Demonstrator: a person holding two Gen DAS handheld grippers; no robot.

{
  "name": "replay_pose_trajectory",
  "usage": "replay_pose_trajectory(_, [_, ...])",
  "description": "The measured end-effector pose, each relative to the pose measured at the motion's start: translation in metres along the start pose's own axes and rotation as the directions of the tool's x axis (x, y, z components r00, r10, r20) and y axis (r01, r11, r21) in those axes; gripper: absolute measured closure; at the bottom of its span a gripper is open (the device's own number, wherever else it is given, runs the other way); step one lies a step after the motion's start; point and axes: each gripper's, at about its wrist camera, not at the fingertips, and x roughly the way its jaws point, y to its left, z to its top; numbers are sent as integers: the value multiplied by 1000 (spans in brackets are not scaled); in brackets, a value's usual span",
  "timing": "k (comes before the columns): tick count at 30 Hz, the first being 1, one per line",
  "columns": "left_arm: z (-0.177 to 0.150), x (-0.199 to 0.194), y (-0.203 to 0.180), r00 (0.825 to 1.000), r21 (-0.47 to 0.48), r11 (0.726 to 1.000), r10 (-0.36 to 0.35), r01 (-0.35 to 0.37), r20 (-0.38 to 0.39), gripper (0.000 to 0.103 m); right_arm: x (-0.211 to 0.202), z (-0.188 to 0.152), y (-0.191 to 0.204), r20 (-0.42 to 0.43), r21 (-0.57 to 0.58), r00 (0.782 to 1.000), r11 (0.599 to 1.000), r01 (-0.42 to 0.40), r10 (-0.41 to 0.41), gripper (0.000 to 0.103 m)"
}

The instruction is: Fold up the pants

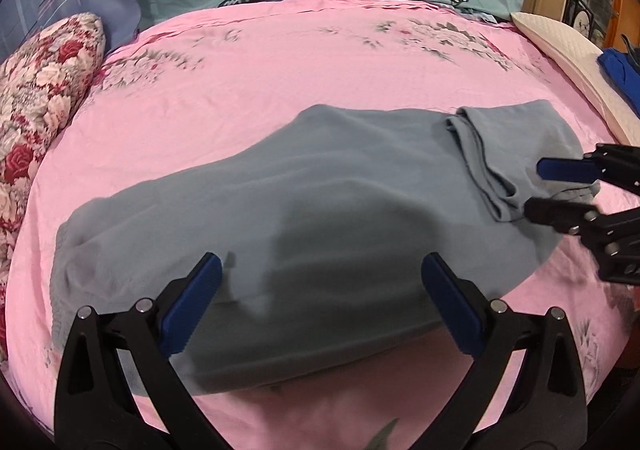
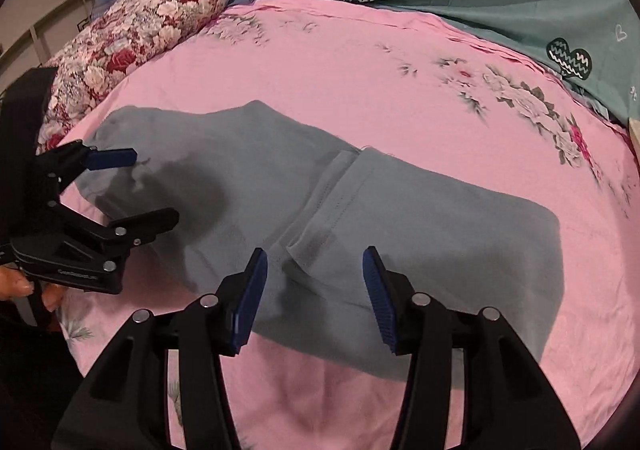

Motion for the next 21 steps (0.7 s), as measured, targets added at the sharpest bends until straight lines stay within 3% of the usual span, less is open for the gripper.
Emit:
replay_pose_trajectory(3, [-3,3,11,1000,-45,999,-30,29,-6,2,18,-1,8,-35,-35,999,999,9,-10,64])
replay_pose_trajectory(4, [-3,5,13,999,-55,998,-40,40,-8,2,18,-2,9,-18,-43,1000,999,16,-17,85])
replay_pose_trajectory(6, [-3,7,15,998,-65,996,-56,55,-14,2,15,0,6,-17,-32,1000,999,7,-7,92])
replay_pose_trajectory(10, [-4,10,15,997,-70,995,-78,77,-18,2,-9,1,0,30,-11,999,1000,-16,16,93])
replay_pose_trajectory(16, [-4,13,17,995,-82,992,-95,93,-22,2,-14,0,6,35,-37,999,999,-22,23,93])
replay_pose_trajectory(21, [-4,13,17,996,-77,993,-90,87,-29,2,-32,15,5,134,19,989,998,-60,57,93])
